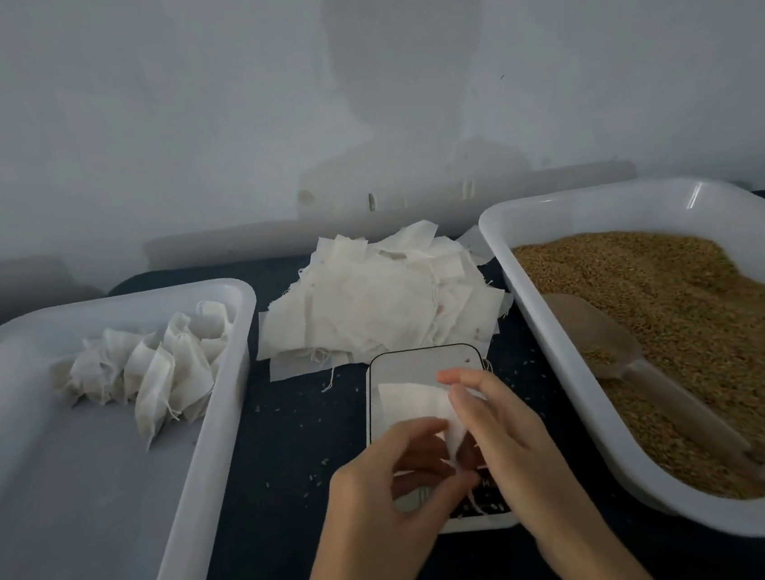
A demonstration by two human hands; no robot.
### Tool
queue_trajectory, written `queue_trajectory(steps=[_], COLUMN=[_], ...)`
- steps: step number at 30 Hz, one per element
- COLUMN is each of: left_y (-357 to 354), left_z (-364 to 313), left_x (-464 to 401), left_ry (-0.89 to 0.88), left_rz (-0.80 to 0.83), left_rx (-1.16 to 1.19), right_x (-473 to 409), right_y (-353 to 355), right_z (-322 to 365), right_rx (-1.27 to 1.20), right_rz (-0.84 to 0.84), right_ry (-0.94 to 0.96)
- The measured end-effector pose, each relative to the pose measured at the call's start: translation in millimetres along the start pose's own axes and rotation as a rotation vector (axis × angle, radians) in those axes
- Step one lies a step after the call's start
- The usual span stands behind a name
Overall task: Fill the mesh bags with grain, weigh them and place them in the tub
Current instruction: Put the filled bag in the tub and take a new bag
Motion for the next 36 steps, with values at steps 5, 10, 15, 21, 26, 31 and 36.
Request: queue_trajectory(steps=[5, 10, 15, 21, 26, 31, 36], left_y=[2.7, 3.0, -1.5, -3.7, 1.1, 5.1, 2.4], left_z=[5.9, 18.4, 26.7, 27.4, 22.2, 13.5, 1.8], left_x=[5.0, 8.8, 12.9, 16.0, 14.4, 13.6, 13.5], left_ry=[0.079, 0.226, 0.371, 0.340, 0.265, 0.201, 0.089], left_rz=[-0.130, -0.191, -0.266, -0.284, -0.220, -0.218, -0.188], left_rx=[0.130, 0.446, 0.703, 0.636, 0.604, 0.387, 0.068], right_x=[7.0, 11.9, 25.3, 33.2, 40.4, 39.5, 46.0], right_y=[-12.3, -9.2, -12.5, -11.3, -14.4, -3.5, 4.2], right_z=[6.1, 5.9, 12.7, 12.1, 21.2, 21.6, 32.2], right_rx=[0.056, 0.088, 0.272, 0.442, 0.578, 0.637, 0.537], right_rz=[0.096, 0.081, -0.010, -0.056, -0.037, -0.212, -0.346], right_ry=[0.075, 0.121, 0.273, 0.295, 0.355, 0.375, 0.482])
Point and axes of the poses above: each hand's wrist, its own x-axis away from the middle knuckle, its own y-axis out of the back of the hand, z = x × y, the point moved 6 cm from there along -x, towards the middle knuckle, and after that the axes turned 12 degrees about -y, right-handed, at the moved point
